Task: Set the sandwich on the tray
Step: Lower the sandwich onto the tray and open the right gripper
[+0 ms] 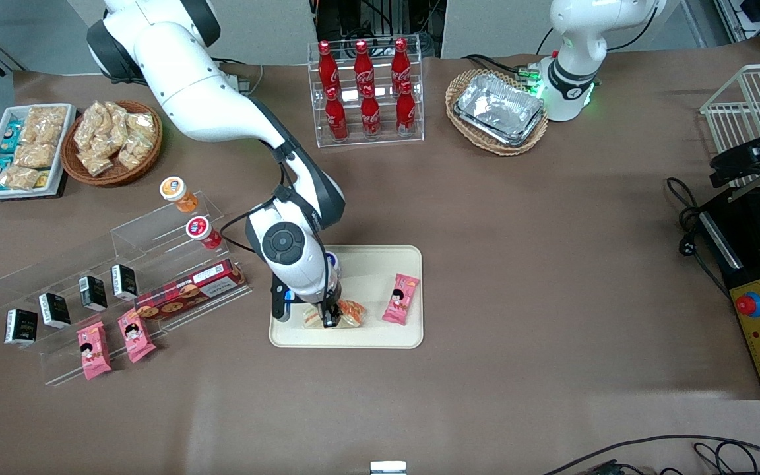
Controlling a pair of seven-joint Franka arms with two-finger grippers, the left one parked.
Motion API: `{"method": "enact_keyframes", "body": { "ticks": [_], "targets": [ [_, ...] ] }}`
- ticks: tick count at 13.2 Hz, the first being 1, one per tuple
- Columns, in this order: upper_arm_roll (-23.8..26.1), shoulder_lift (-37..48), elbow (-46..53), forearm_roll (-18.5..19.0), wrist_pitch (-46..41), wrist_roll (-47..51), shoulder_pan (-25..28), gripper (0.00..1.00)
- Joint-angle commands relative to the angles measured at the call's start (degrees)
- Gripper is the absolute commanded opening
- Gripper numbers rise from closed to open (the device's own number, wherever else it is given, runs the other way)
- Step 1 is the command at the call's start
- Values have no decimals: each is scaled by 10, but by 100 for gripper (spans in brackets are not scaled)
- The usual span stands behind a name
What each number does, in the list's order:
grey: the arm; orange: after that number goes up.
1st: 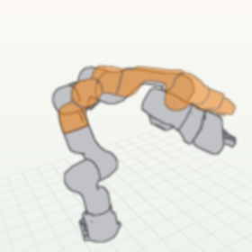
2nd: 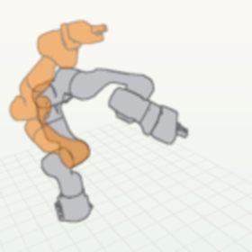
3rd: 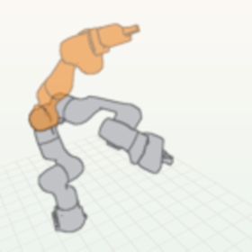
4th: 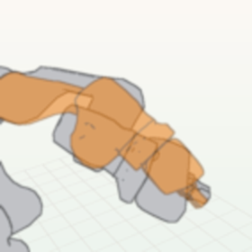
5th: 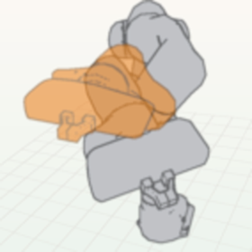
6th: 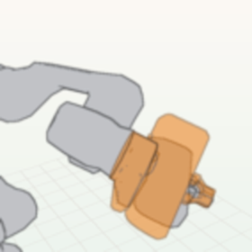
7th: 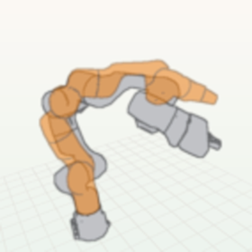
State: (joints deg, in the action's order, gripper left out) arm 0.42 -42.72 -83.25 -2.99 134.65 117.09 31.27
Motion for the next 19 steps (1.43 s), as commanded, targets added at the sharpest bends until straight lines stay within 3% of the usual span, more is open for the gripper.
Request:
{"method": "enact_keyframes", "body": {
  "ticks": [1,8,9,10,11,12,13,14,19],
  "targets": [
    [-5,-25,28,6,32,30,5,0],
    [-6,-67,78,11,34,24,5,0],
    [-6,-68,78,11,34,21,5,4],
    [-6,-69,78,11,35,18,5,12],
    [-7,-71,78,10,37,18,5,53],
    [-7,-72,78,10,40,17,0,75],
    [-7,-71,78,10,40,17,0,80],
    [-7,-69,78,9,39,18,0,99],
    [-5,-47,76,4,33,3,-3,100]
  ]
}}
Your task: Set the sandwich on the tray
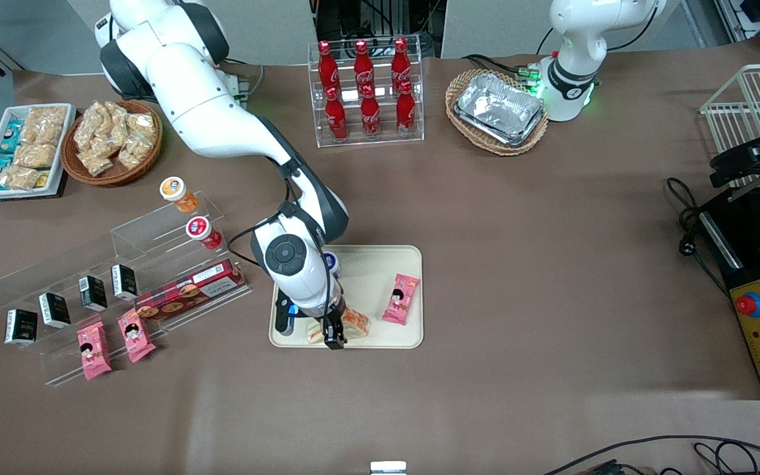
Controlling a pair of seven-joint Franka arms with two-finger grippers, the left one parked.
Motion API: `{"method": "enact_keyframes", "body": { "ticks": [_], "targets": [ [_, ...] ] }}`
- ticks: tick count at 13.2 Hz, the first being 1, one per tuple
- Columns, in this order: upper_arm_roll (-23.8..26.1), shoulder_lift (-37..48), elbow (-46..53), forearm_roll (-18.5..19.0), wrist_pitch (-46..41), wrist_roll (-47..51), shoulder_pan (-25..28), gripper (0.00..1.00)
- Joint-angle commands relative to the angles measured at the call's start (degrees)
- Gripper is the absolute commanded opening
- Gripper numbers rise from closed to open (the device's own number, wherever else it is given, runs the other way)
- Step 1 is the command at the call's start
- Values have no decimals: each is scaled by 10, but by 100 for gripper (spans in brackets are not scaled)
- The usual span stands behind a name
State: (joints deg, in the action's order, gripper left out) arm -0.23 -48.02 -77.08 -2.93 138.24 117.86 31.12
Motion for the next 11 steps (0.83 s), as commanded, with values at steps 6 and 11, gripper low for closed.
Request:
{"method": "enact_keyframes", "body": {
  "ticks": [6,11],
  "targets": [
    [-3,128,-5,9,-98,-36,-5,100],
    [-3,207,-14,-2,-280,-342,-69,100]
  ]
}}
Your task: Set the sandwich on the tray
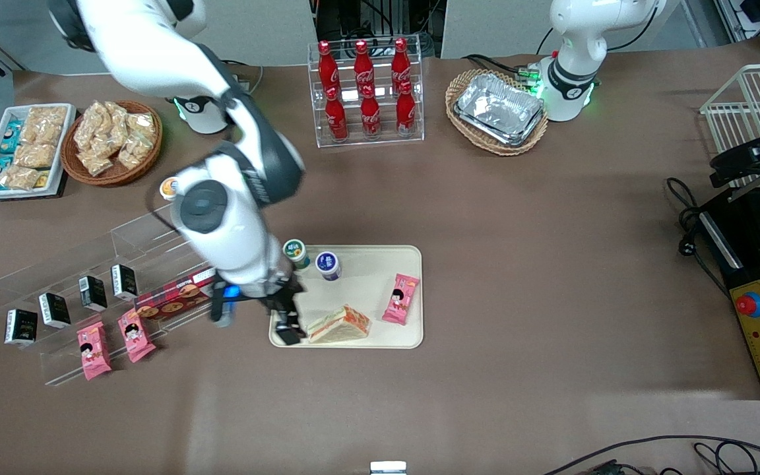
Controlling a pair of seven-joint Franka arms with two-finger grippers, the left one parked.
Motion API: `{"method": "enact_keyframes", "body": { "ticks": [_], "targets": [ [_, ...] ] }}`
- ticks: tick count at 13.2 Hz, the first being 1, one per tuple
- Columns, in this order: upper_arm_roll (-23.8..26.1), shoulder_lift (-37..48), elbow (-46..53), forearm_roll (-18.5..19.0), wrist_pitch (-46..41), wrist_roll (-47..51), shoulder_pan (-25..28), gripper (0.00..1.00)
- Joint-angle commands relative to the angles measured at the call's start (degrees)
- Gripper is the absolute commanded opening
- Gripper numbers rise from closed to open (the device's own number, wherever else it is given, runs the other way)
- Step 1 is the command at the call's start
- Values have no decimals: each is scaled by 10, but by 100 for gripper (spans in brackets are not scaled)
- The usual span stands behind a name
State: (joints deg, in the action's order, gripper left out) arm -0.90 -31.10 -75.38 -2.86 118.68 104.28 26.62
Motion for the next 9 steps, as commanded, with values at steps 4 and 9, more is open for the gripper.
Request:
{"method": "enact_keyframes", "body": {
  "ticks": [4,9],
  "targets": [
    [5,88,-28,-38,-174,-410,-111,100],
    [2,150,-31,-29,-251,-720,-192,100]
  ]
}}
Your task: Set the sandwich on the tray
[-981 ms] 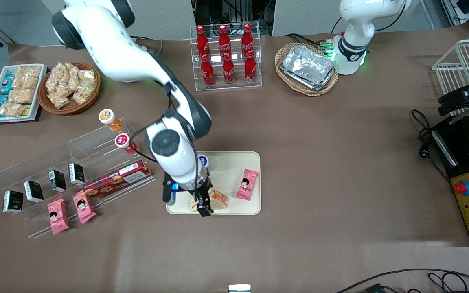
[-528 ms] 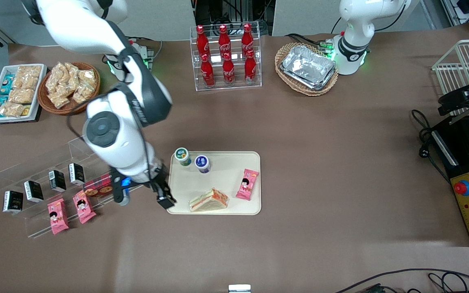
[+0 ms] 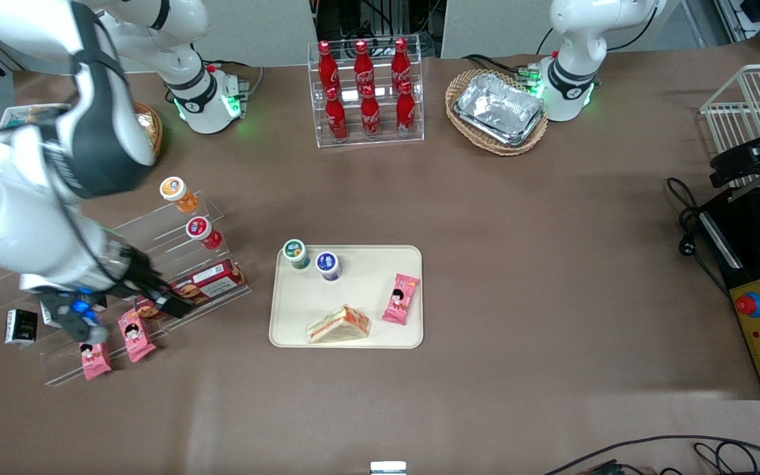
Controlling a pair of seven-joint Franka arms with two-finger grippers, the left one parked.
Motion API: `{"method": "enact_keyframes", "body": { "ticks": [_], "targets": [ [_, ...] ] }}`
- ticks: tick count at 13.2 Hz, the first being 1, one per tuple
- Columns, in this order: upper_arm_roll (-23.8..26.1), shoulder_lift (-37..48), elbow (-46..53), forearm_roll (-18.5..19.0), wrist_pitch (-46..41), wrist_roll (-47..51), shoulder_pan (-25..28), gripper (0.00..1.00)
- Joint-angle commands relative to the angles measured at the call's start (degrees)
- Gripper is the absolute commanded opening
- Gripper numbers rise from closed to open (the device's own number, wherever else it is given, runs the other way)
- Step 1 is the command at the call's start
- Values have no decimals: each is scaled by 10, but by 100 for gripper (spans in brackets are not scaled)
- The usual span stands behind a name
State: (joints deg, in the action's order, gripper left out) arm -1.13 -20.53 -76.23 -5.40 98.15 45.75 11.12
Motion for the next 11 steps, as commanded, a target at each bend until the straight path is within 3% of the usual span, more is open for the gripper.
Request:
{"method": "enact_keyframes", "body": {
  "ticks": [1,2,3,11],
  "targets": [
    [4,58,-25,23,-61,-168,-50,100],
    [6,78,-37,57,-83,-191,-55,100],
    [7,100,-55,63,-81,-213,-61,100],
    [10,183,-73,58,-132,-373,-130,100]
  ]
}}
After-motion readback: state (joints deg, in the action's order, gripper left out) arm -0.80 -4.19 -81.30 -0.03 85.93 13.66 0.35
